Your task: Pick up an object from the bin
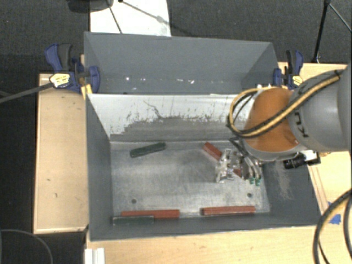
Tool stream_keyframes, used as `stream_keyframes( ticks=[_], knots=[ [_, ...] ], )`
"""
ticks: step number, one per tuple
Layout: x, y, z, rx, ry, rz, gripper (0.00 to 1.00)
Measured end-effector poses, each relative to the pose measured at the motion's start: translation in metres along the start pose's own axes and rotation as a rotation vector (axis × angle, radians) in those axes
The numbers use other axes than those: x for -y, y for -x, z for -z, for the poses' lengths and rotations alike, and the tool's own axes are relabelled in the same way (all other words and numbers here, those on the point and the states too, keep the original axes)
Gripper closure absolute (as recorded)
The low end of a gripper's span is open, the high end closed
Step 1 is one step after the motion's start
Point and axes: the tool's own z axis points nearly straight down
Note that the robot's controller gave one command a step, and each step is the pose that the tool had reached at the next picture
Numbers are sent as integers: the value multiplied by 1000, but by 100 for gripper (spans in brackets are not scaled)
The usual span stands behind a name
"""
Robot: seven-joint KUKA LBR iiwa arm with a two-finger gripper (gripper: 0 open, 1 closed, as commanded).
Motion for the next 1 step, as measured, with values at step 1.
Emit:
stream_keyframes(
  ticks=[1],
  knots=[
    [0,0,-2,-1,0,2,0]
  ],
)
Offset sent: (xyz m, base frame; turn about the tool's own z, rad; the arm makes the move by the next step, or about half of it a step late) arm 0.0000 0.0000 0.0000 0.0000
